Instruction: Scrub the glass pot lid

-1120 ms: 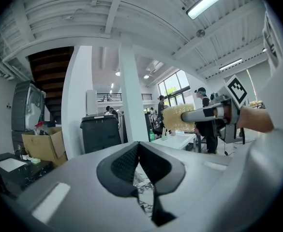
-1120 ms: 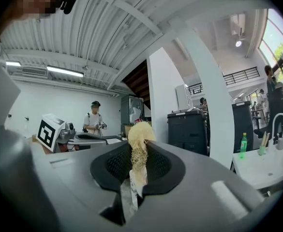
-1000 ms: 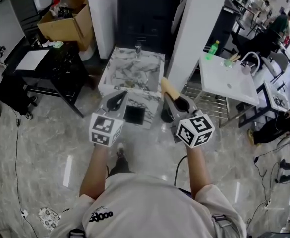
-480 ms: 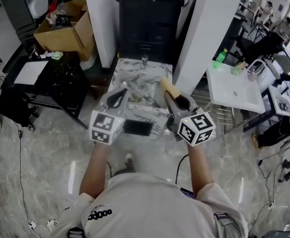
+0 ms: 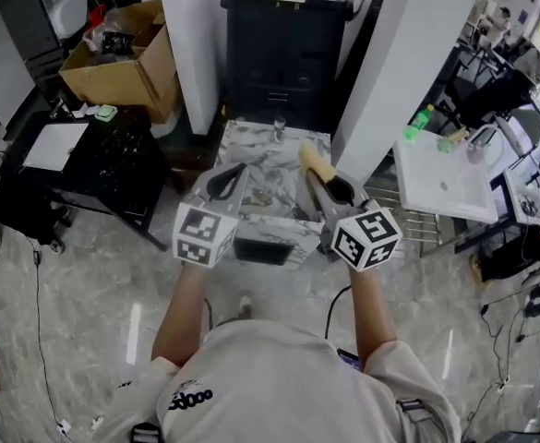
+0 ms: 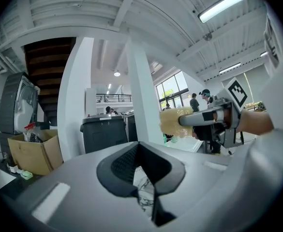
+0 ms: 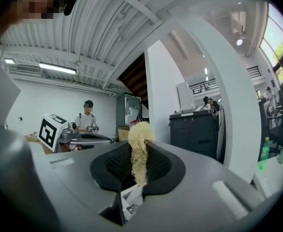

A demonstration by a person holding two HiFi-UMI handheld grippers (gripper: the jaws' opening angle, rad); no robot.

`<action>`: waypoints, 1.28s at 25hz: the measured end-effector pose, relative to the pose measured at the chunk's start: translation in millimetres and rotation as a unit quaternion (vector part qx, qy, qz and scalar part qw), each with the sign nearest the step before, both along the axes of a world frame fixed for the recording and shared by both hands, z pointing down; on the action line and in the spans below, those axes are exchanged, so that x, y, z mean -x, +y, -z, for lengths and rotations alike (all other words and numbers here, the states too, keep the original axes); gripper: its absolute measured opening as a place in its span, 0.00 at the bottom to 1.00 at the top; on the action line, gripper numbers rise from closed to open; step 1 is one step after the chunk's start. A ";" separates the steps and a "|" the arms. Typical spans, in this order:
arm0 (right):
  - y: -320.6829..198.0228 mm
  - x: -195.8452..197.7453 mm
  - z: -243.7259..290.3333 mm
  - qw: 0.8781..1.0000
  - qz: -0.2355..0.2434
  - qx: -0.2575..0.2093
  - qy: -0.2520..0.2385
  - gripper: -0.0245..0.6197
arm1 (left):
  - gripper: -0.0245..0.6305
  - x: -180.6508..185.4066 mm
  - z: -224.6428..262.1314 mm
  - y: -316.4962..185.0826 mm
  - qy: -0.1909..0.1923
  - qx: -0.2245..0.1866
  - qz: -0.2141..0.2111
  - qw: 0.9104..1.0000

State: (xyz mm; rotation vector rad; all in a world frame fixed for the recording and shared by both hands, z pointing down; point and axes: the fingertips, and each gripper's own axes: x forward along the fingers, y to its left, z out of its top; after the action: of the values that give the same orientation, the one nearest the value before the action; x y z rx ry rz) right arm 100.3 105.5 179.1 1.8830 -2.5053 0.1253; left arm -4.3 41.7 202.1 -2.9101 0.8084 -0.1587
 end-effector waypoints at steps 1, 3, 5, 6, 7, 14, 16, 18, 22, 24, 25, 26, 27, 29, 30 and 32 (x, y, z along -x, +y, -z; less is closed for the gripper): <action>-4.9 0.5 -0.2 1.000 0.001 0.001 0.002 0.11 | 0.05 1.4 -2.3 -5.2 -0.001 0.003 0.001 1.000; -16.2 -0.2 -0.1 1.000 0.000 0.003 0.006 0.11 | 0.05 3.6 -6.0 -16.1 0.000 0.007 0.003 1.000; -27.6 0.4 -1.4 1.000 -0.003 0.003 0.008 0.11 | 0.05 6.1 -9.9 -26.5 0.002 0.010 0.004 1.000; -32.6 1.4 -3.2 1.000 -0.004 0.004 0.008 0.11 | 0.05 7.4 -12.1 -30.8 0.003 0.012 0.004 1.000; -37.4 2.2 -6.0 1.000 -0.004 0.006 0.009 0.11 | 0.05 8.3 -14.2 -34.8 0.003 0.015 0.004 1.000; -74.9 4.2 -25.3 1.000 -0.007 0.026 0.009 0.12 | 0.05 12.2 -30.9 -70.5 0.002 0.030 0.004 1.000; -87.3 6.0 -28.5 1.000 -0.006 0.029 0.009 0.12 | 0.05 12.6 -34.6 -82.4 0.001 0.032 0.002 0.999; -100.0 8.0 -32.4 0.999 -0.005 0.033 0.010 0.12 | 0.05 12.5 -38.2 -94.7 -0.001 0.035 0.000 0.999; -123.5 10.2 -43.0 0.999 -0.006 0.046 0.007 0.12 | 0.05 11.4 -47.8 -118.0 -0.007 0.043 -0.005 0.999; -133.4 10.4 -49.4 0.999 -0.009 0.054 0.005 0.12 | 0.05 11.0 -52.9 -128.1 -0.009 0.047 -0.009 0.999; -138.1 10.4 -53.1 0.998 -0.011 0.058 0.005 0.12 | 0.05 11.1 -55.6 -133.0 -0.009 0.049 -0.011 0.999; -142.7 10.3 -57.0 0.998 -0.012 0.063 0.005 0.12 | 0.05 11.3 -58.5 -137.8 -0.008 0.051 -0.013 0.999; -147.1 10.0 -61.5 0.998 -0.014 0.068 0.004 0.12 | 0.05 11.5 -61.6 -142.5 -0.008 0.053 -0.013 0.998; -154.4 8.1 -72.4 0.997 -0.016 0.081 0.002 0.12 | 0.05 11.0 -68.8 -150.1 -0.008 0.059 -0.013 0.998; -157.6 6.4 -77.9 0.996 -0.018 0.088 0.000 0.12 | 0.05 10.4 -72.5 -152.8 -0.009 0.062 -0.013 0.998; -165.0 3.8 -86.5 0.995 -0.021 0.098 -0.004 0.12 | 0.05 10.6 -79.3 -158.6 -0.011 0.068 -0.013 0.998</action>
State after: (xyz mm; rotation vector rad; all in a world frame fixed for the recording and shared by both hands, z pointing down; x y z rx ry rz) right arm 96.5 -59.5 265.6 1.8606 -2.3603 0.3661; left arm -14.9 -116.9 281.4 -3.0387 0.7868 -0.2531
